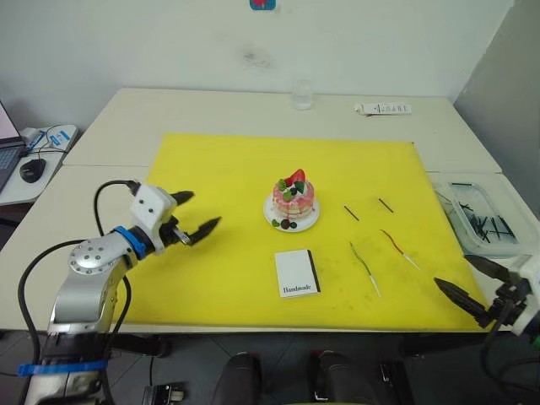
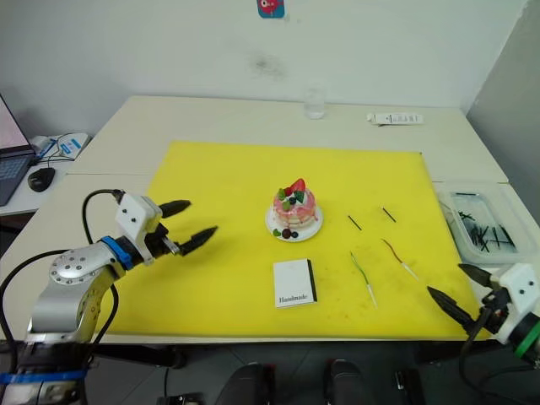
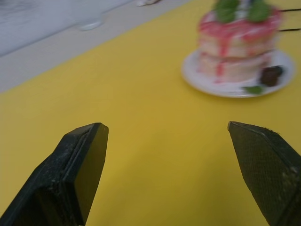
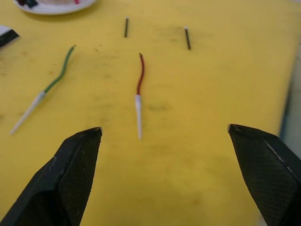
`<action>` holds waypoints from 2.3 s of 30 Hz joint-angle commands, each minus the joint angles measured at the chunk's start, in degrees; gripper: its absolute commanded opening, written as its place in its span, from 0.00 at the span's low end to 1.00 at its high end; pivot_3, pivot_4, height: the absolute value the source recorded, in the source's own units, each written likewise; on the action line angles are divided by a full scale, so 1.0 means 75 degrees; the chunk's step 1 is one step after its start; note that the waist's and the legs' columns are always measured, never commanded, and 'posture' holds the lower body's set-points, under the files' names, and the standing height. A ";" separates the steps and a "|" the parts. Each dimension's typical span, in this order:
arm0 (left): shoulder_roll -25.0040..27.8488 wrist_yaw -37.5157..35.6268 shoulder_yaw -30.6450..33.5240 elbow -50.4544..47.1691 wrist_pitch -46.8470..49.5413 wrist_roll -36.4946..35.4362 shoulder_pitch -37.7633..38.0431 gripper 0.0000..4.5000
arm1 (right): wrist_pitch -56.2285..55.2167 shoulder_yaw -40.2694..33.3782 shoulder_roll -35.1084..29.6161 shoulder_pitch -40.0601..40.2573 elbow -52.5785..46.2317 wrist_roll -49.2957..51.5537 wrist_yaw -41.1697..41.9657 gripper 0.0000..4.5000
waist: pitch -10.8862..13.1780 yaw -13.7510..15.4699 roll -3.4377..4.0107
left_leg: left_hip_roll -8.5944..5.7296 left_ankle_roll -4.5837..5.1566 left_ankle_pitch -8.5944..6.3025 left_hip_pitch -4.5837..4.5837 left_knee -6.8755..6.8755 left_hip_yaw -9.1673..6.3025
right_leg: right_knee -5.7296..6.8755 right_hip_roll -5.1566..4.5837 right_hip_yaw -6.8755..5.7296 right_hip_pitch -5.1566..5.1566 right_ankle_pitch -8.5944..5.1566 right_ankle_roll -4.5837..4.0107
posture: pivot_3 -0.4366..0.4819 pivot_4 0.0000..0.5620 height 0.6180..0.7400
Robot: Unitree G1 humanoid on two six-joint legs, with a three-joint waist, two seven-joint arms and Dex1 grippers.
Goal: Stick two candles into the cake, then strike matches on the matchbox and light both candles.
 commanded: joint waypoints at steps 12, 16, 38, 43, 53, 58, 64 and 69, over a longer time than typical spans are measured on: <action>0.0183 -0.0689 -0.1398 -0.2781 0.2318 -0.2028 -0.1035 1.00 | -0.0360 0.0964 0.0014 -0.0818 0.0835 -0.0617 -0.0224 0.91 | -0.0012 -0.0008 0.0022 | -0.0011 0.0003 0.0002 0.0007 0.0011 -0.0014 | 0.0012 0.0048 0.0003 0.0005 0.0001 0.0000 | 0.48 0.27 1.00; 0.0104 -0.0719 -0.1489 -0.2805 0.2347 -0.2034 -0.1075 1.00 | -0.0514 0.1016 -0.0025 -0.0710 0.0965 -0.0695 -0.0086 0.63 | -0.0012 -0.0011 0.0021 | -0.0012 0.0003 0.0002 0.0004 0.0010 -0.0012 | 0.0008 0.0049 0.0005 0.0005 0.0004 0.0008 | 0.48 0.27 1.00; 0.0061 -0.0685 -0.1710 -0.3021 0.2360 -0.2070 -0.0929 1.00 | -0.0543 0.1298 0.0105 -0.0850 0.1042 -0.0782 -0.0245 0.01 | -0.0012 -0.0049 0.0021 | -0.0010 0.0003 0.0002 0.0007 0.0014 -0.0017 | 0.0012 0.0054 0.0007 0.0010 0.0001 0.0001 | 0.48 0.27 1.00; 0.0023 -0.0626 -0.1821 -0.3201 0.2405 -0.2108 -0.0759 1.00 | -0.0418 0.1204 0.0223 -0.0808 0.0813 -0.0588 -0.0357 0.01 | -0.0013 -0.0051 0.0021 | -0.0010 0.0003 0.0002 0.0010 0.0014 -0.0019 | 0.0012 0.0054 0.0007 0.0012 0.0000 0.0001 | 0.48 0.27 1.00; -0.1447 0.1476 -0.0697 -0.2255 0.4398 -0.4938 -0.1044 1.00 | 0.1246 0.1814 0.0725 -0.2429 -0.1785 0.0812 -0.1666 0.01 | -0.0010 -0.0084 0.0017 | -0.0007 0.0004 0.0003 0.0015 0.0018 -0.0029 | 0.0030 0.0056 0.0005 0.0009 0.0005 0.0008 | 0.48 0.27 1.00; -0.2628 0.3386 -0.0314 -0.1657 0.4755 -0.5854 -0.1493 0.96 | 0.1596 0.2560 0.0988 -0.3531 -0.2178 0.0707 -0.2183 0.00 | -0.0011 -0.0047 0.0015 | -0.0011 0.0005 0.0005 0.0009 0.0019 -0.0043 | 0.0034 0.0065 0.0003 0.0010 0.0024 0.0041 | 0.48 0.27 1.00; -0.3626 0.4860 -0.0226 -0.1525 0.4618 -0.6343 -0.1825 0.66 | 0.1653 0.2995 0.1244 -0.4079 -0.2358 0.0637 -0.2425 0.00 | -0.0010 -0.0052 0.0013 | -0.0019 0.0004 0.0005 -0.0010 0.0017 -0.0029 | 0.0003 0.0061 0.0016 0.0011 0.0025 0.0047 | 0.48 0.27 1.00; -0.3928 0.5172 -0.0317 -0.1540 0.4496 -0.6358 -0.1814 0.66 | 0.1567 0.3104 0.1231 -0.4244 -0.2305 0.0593 -0.2333 0.00 | -0.0010 -0.0061 0.0013 | -0.0017 0.0004 0.0005 -0.0004 0.0015 -0.0035 | 0.0013 0.0070 0.0010 0.0010 0.0025 0.0046 | 0.48 0.27 1.00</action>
